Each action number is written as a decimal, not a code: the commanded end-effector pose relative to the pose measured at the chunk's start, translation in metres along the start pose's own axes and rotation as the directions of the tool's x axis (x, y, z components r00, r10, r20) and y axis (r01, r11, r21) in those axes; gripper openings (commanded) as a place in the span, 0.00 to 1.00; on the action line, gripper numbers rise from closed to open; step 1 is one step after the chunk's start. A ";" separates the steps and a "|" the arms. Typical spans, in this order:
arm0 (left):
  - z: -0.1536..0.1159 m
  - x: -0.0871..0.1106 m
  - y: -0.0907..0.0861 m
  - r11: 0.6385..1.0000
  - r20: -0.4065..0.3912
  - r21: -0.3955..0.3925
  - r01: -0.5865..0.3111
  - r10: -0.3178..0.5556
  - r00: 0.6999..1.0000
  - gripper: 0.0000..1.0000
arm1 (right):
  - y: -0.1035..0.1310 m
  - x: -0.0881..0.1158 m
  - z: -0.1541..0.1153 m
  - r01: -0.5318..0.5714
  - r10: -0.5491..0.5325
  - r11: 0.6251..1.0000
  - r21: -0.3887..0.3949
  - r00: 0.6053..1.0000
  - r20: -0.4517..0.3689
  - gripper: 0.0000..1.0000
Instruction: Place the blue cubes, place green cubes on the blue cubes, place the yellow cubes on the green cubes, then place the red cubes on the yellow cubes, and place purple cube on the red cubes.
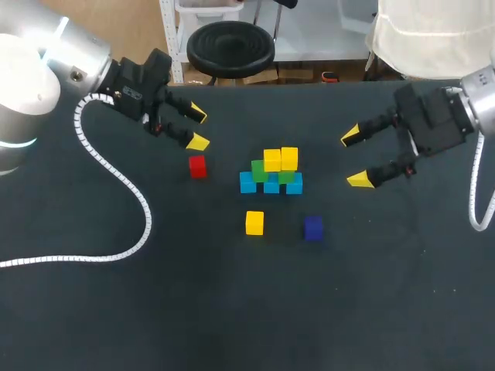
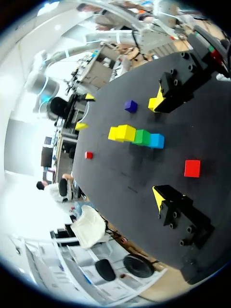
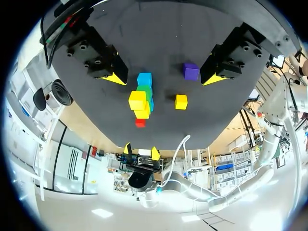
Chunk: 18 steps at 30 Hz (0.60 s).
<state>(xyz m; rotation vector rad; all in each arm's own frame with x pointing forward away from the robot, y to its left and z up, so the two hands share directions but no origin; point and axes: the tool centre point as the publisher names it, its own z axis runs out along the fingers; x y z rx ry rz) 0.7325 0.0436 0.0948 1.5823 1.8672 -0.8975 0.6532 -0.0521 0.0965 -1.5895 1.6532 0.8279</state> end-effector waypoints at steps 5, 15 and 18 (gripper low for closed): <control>0.001 0.006 -0.050 0.996 -0.102 -0.052 -0.065 0.060 0.993 1.00 | 0.000 0.000 0.000 0.001 -0.001 1.000 0.001 1.000 0.001 1.00; 0.005 0.050 -0.100 0.999 -0.135 -0.025 -0.043 0.039 0.990 1.00 | 0.000 0.000 0.000 0.001 -0.001 1.000 0.001 1.000 0.001 1.00; 0.012 0.055 -0.111 0.998 -0.149 -0.009 -0.055 0.053 0.987 1.00 | 0.000 0.000 0.000 0.001 -0.001 1.000 0.001 1.000 0.001 1.00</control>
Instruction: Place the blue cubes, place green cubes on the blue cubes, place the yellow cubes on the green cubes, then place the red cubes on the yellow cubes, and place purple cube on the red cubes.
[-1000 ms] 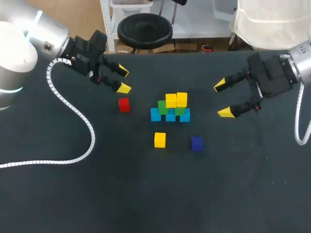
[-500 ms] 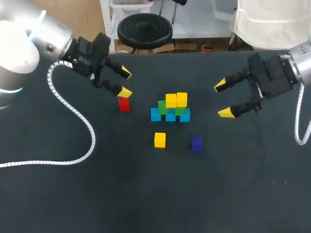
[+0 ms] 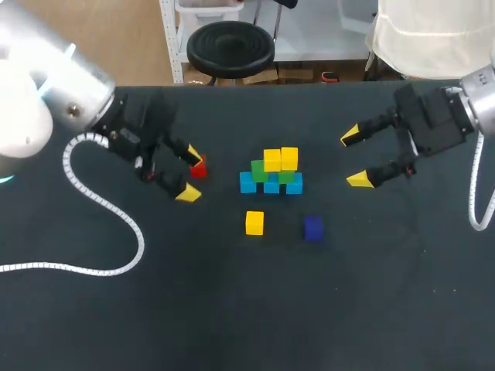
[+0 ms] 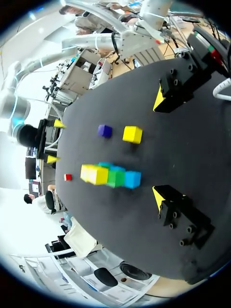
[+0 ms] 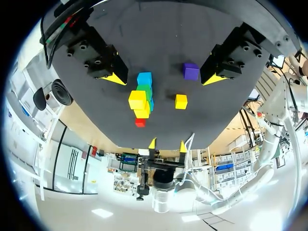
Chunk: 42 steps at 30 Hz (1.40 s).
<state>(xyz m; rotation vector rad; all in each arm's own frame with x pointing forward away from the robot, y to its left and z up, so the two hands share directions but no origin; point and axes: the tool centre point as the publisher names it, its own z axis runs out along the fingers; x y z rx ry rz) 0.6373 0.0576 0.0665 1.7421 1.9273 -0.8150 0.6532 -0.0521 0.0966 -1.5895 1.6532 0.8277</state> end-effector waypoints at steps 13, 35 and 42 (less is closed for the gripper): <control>0.054 0.004 -0.057 0.982 -0.047 0.180 -0.066 0.075 0.996 1.00 | 0.000 0.000 0.000 0.001 -0.001 1.000 0.001 1.000 0.001 1.00; 0.072 -0.016 -0.064 0.972 -0.019 0.181 -0.153 0.159 0.987 1.00 | 0.000 0.000 0.000 0.001 -0.001 1.000 0.001 1.000 0.001 1.00; 0.093 -0.024 -0.066 0.956 -0.045 0.208 -0.205 0.219 0.975 1.00 | 0.000 0.000 0.000 0.001 -0.001 1.000 0.001 1.000 0.001 1.00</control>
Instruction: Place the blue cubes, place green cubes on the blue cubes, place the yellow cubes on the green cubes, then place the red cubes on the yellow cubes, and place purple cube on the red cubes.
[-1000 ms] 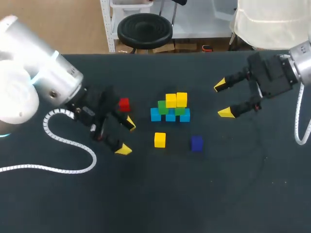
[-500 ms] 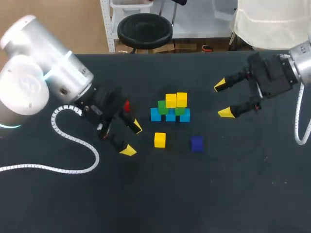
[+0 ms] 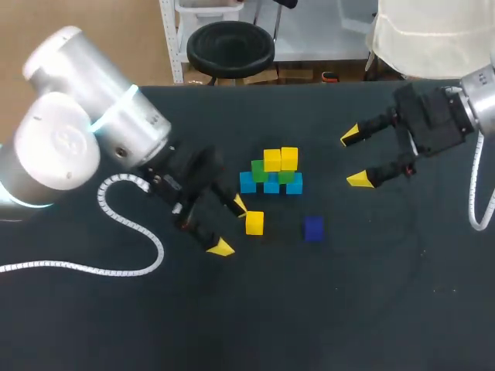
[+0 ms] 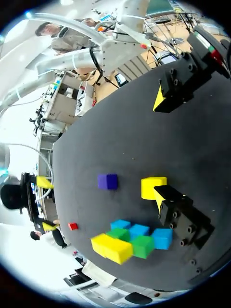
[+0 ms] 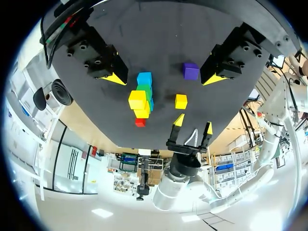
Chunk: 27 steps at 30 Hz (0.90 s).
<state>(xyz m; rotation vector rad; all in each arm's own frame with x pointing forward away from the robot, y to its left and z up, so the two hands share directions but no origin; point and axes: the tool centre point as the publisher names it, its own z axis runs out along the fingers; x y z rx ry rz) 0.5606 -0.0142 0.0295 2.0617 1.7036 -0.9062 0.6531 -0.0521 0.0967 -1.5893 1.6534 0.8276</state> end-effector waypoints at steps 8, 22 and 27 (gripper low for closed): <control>0.001 -0.007 0.022 1.000 -0.010 -0.021 -0.001 0.001 1.000 1.00 | 0.000 0.000 0.000 0.001 -0.001 1.000 0.001 1.000 0.002 1.00; 0.009 0.000 0.051 0.993 -0.026 -0.112 0.042 -0.046 0.999 1.00 | 0.000 0.000 0.000 0.001 -0.001 1.000 0.001 1.000 0.002 1.00; 0.014 0.005 0.053 0.987 -0.050 -0.145 0.065 -0.073 0.996 1.00 | 0.000 0.000 0.000 0.001 -0.001 1.000 0.001 1.000 0.002 1.00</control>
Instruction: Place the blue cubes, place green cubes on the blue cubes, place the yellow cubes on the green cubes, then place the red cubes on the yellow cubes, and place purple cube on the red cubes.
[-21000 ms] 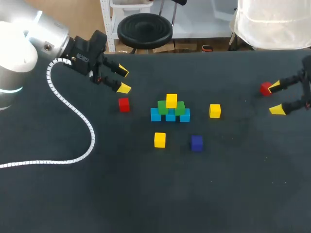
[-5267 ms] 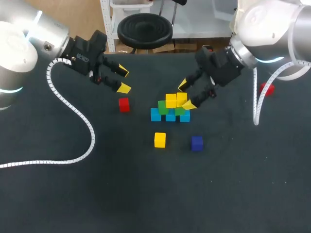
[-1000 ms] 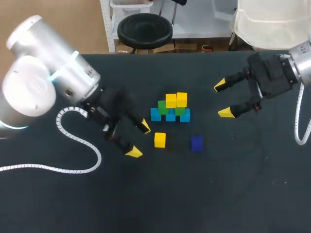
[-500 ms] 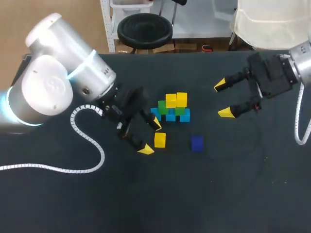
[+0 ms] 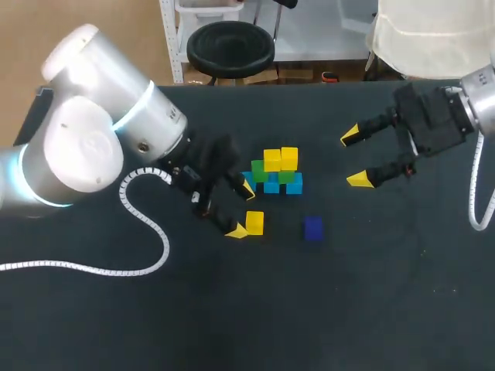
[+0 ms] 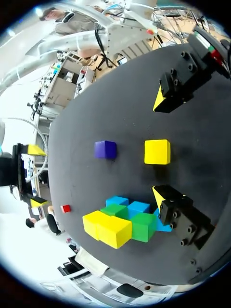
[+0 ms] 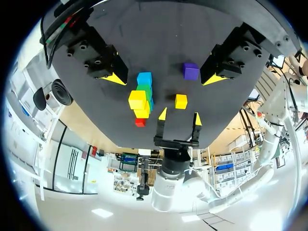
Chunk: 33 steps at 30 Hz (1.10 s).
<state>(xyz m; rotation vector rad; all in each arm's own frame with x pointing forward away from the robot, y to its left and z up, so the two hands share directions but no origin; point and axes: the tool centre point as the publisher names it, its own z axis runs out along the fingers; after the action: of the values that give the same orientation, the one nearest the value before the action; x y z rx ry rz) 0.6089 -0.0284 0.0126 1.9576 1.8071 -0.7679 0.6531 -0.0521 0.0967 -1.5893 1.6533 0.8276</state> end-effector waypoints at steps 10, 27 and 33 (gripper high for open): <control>0.011 0.005 0.002 1.000 -0.032 -0.022 0.021 -0.022 0.999 1.00 | 0.000 0.000 0.000 0.001 -0.001 1.000 0.001 1.000 0.001 1.00; 0.019 0.007 -0.005 0.998 -0.034 -0.018 0.056 -0.057 0.998 0.93 | 0.000 0.000 0.000 0.001 -0.001 1.000 0.001 1.000 0.001 1.00; 0.021 0.005 -0.008 0.998 -0.032 -0.012 0.066 -0.066 0.997 0.88 | 0.000 0.000 0.000 0.001 -0.001 1.000 0.001 1.000 0.001 1.00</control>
<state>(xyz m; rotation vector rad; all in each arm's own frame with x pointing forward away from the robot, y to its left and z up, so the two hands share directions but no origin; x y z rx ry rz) 0.5989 -0.0348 -0.0058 1.9236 1.8949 -0.7518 0.6531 -0.0521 0.0967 -1.5893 1.6533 0.8276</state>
